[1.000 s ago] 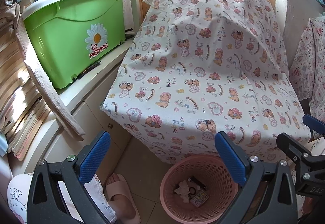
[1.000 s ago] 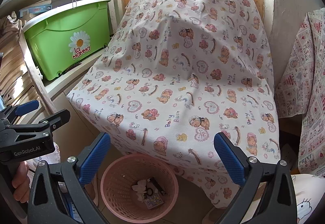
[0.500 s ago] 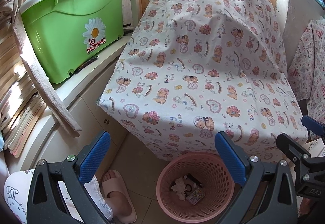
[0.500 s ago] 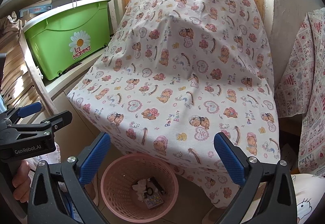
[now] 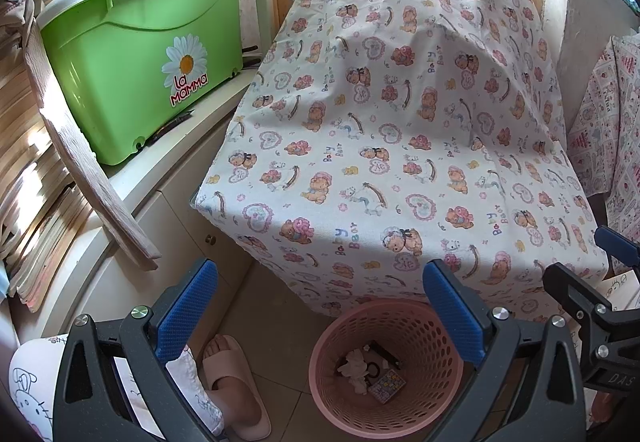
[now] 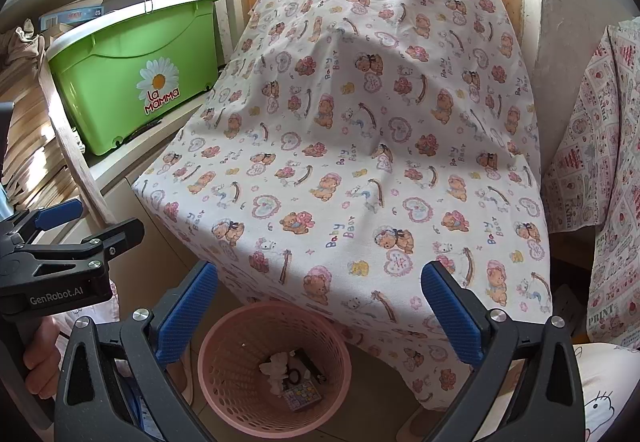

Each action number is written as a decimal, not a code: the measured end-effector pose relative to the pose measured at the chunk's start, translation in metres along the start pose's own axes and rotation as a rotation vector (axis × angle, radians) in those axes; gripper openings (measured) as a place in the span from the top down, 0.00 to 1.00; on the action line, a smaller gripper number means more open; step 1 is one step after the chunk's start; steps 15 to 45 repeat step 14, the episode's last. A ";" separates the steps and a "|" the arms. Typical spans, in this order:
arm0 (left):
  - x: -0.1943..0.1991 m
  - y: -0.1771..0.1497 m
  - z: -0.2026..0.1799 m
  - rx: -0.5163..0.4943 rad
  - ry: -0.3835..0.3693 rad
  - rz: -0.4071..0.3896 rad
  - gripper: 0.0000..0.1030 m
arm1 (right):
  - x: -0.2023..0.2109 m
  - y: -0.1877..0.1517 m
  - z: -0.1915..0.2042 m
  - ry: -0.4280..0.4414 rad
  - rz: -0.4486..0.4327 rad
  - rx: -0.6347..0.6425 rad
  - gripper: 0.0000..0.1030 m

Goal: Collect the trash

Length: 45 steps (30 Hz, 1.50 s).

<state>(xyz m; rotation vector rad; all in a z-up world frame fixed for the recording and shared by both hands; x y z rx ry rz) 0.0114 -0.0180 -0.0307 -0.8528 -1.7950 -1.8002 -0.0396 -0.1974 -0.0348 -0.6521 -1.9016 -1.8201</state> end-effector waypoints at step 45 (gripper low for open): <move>-0.003 -0.002 0.001 -0.012 0.000 0.013 0.02 | -0.001 0.000 0.001 0.002 0.001 0.001 0.00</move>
Point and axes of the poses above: each gripper's, at about its wrist camera, not at the fingertips, and x roughly against the way its jaws point, z to its left, y to its top, the point moved 2 cm from there along -x, roughly the way its jaws point, and after that the axes turned 6 degrees about x, right-handed, at the moved point
